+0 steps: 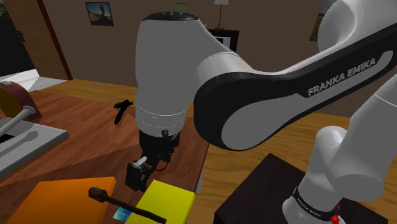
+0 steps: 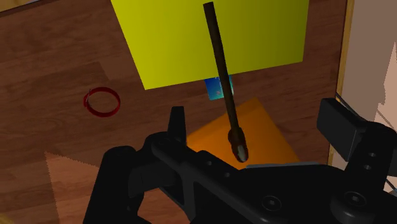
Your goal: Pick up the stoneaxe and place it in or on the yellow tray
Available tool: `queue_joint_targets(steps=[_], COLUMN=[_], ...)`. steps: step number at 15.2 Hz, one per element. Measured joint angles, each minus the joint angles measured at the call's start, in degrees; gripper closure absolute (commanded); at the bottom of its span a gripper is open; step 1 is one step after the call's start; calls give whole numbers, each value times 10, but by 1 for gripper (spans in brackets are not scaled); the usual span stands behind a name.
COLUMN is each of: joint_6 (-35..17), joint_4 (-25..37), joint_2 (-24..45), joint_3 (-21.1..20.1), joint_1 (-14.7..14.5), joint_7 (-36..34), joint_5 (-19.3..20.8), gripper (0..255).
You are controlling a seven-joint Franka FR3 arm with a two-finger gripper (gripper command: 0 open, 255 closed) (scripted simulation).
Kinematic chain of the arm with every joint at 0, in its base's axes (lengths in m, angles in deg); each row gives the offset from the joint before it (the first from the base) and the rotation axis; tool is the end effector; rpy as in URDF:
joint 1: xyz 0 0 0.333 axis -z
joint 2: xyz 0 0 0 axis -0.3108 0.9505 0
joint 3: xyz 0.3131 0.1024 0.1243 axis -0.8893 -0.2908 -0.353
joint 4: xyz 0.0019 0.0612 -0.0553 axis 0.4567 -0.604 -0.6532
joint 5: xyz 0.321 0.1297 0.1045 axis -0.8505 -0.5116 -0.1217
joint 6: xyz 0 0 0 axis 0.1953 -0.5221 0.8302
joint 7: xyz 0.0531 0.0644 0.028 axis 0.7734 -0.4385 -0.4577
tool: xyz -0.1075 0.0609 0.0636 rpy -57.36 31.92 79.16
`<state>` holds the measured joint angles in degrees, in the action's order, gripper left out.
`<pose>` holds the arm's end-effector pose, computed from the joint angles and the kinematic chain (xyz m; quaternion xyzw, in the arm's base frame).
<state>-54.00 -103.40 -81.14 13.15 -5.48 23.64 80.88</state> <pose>0.2683 0.4077 0.5173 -0.9796 -0.1757 -0.0930 0.0295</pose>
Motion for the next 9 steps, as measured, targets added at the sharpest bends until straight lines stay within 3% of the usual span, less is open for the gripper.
queue_joint_targets(steps=[3,9], joint_6=[41,48], joint_4=[29,31], joint_2=[-15,-19], joint_3=[4,6], joint_1=[-2,-2], joint_7=[5,7], joint_5=[-7,-10], gripper=[0,0])
